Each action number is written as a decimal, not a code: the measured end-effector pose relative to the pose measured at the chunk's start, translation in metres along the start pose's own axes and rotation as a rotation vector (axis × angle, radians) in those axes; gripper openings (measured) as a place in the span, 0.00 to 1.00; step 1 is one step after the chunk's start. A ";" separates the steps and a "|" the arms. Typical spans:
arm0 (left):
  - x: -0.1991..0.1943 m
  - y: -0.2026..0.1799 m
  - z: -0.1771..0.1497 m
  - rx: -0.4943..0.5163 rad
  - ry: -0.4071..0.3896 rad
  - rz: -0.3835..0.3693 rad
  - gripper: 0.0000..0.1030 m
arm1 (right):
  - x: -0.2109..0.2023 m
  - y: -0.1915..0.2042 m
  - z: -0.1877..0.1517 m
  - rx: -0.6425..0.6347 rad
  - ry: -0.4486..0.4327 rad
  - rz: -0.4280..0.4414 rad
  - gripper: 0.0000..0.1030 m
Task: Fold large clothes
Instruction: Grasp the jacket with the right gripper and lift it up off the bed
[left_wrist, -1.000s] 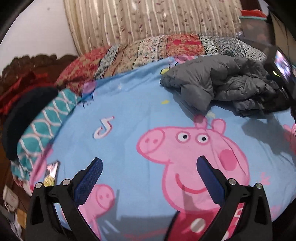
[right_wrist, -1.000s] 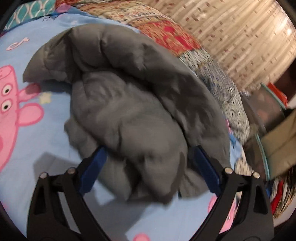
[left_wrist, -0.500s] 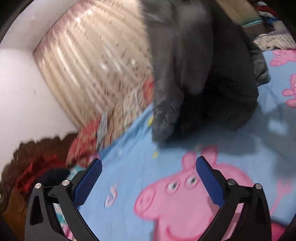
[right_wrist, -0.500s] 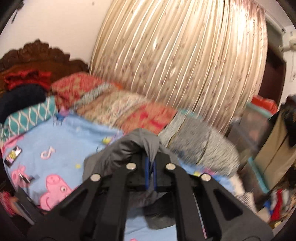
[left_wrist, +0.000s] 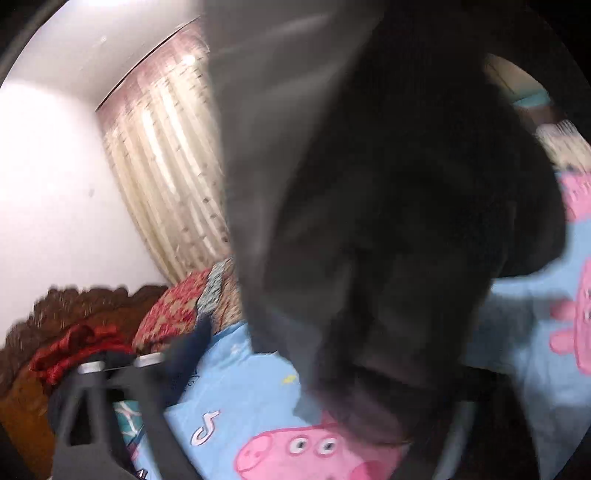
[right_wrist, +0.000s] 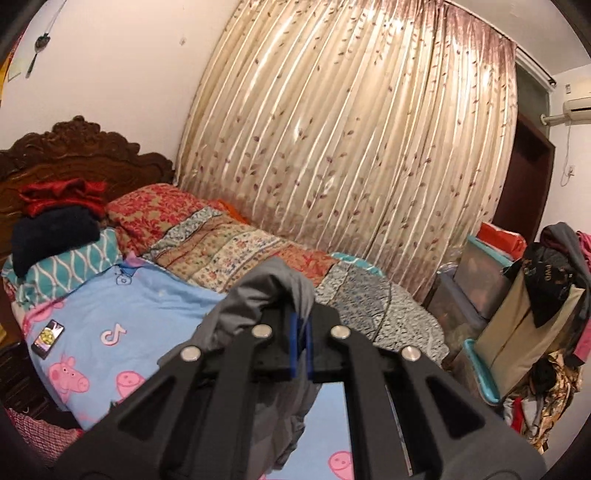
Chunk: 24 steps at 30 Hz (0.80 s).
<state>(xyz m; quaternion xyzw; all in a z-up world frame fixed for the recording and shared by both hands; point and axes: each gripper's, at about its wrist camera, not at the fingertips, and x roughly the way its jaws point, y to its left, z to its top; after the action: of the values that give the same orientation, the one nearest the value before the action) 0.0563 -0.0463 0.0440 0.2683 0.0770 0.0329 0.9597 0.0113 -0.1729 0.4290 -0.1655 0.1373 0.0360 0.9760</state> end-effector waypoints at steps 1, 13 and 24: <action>0.001 0.023 0.007 -0.046 0.006 -0.004 0.40 | -0.007 -0.004 0.001 0.004 -0.013 -0.009 0.03; -0.049 0.273 0.135 -0.392 -0.224 0.072 0.10 | -0.114 -0.074 0.030 0.128 -0.240 -0.007 0.03; 0.016 0.268 0.181 -0.301 -0.034 -0.046 0.11 | 0.007 -0.109 -0.062 0.294 0.057 0.090 0.03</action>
<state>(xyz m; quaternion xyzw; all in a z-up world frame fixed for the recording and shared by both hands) 0.0966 0.0915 0.3339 0.1200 0.0610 0.0174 0.9907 0.0153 -0.2964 0.4053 -0.0152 0.1761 0.0545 0.9827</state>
